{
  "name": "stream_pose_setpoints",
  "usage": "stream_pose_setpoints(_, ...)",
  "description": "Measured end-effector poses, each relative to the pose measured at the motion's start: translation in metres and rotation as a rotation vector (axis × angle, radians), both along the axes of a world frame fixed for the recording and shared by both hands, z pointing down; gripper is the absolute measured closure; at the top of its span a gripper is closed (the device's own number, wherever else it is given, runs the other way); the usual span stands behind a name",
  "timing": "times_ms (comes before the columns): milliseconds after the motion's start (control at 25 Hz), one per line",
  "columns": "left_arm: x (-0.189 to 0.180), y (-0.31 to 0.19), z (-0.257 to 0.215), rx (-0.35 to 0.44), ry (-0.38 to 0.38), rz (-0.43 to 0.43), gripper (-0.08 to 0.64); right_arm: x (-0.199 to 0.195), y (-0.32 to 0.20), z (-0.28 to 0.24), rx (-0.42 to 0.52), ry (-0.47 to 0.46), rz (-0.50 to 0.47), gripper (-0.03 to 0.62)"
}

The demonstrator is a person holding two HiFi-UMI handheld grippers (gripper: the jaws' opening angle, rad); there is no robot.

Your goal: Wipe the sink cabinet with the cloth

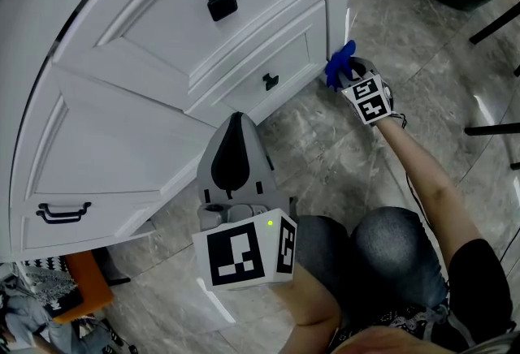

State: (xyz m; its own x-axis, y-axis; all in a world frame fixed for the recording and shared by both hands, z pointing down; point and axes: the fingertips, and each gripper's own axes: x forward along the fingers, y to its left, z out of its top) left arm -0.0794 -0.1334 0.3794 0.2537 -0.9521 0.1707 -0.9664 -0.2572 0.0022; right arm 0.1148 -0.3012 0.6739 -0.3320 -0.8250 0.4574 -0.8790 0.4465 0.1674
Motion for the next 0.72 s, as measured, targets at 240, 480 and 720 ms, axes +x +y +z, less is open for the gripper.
stream_pose_setpoints(240, 0.011, -0.003, -0.006, 0.022, -0.040, 0.052, 0.554, -0.001, 0.049, -0.055, -0.012, -0.395, -0.048, 0.515)
stream_pose_setpoints(480, 0.046, -0.012, -0.055, 0.026, 0.030, 0.109, 0.554, -0.014, 0.123, -0.196, 0.049, -0.613, -0.050, 0.517)
stream_pose_setpoints(720, 0.066, 0.009, -0.130, -0.014, 0.001, 0.159, 0.554, -0.025, 0.190, -0.320, -0.027, -0.436, 0.017, 0.517)
